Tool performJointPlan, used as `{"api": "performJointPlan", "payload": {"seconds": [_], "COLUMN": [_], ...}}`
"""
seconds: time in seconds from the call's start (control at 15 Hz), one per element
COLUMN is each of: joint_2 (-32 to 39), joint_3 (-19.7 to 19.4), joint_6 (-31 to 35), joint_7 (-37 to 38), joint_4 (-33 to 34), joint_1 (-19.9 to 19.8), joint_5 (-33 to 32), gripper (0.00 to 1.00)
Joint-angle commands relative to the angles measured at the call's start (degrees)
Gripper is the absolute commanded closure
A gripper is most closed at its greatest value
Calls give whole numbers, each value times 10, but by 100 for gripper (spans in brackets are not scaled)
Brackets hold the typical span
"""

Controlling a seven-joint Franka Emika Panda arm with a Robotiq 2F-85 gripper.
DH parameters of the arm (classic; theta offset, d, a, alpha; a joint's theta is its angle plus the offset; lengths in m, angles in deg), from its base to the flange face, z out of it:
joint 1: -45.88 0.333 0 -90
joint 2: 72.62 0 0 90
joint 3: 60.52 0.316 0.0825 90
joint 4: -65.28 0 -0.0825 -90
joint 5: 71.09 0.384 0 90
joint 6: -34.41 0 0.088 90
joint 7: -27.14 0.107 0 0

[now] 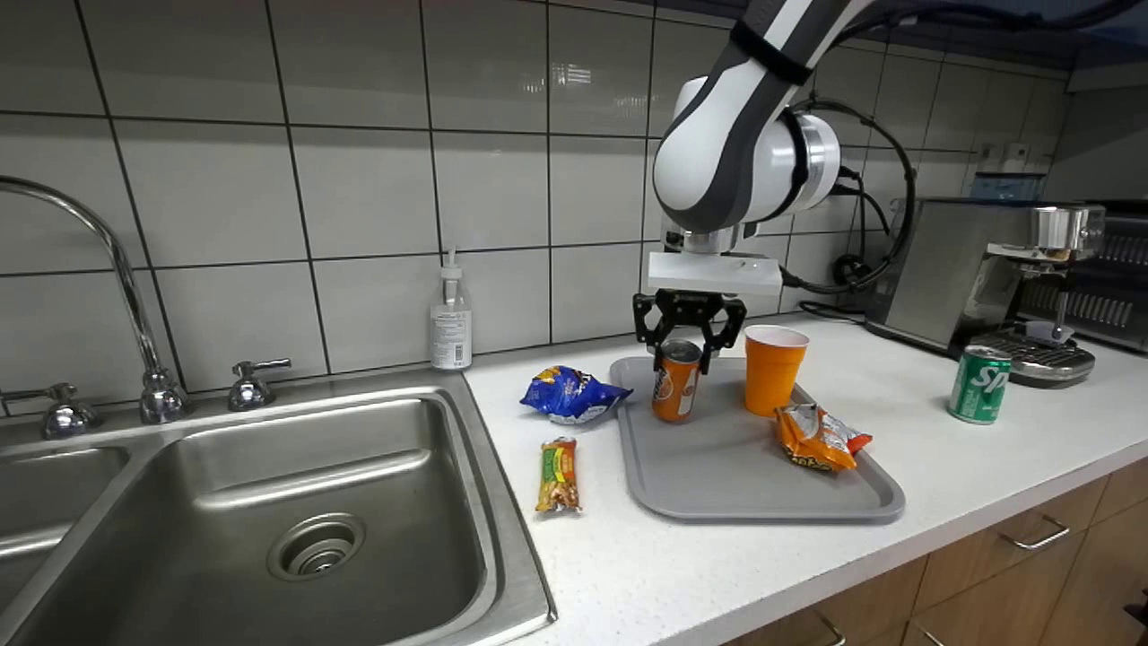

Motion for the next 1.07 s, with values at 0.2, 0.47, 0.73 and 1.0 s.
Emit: {"api": "performJointPlan", "payload": {"seconds": [0.2,0.47,0.73,1.0], "joint_2": [26,34,37,29], "joint_3": [-17,-23,-25,-29], "joint_6": [-10,-11,-14,-11], "joint_7": [25,34,40,45], "joint_4": [51,59,61,54], "joint_1": [12,13,12,16], "joint_5": [35,42,44,42], "gripper": [62,62,62,0]}}
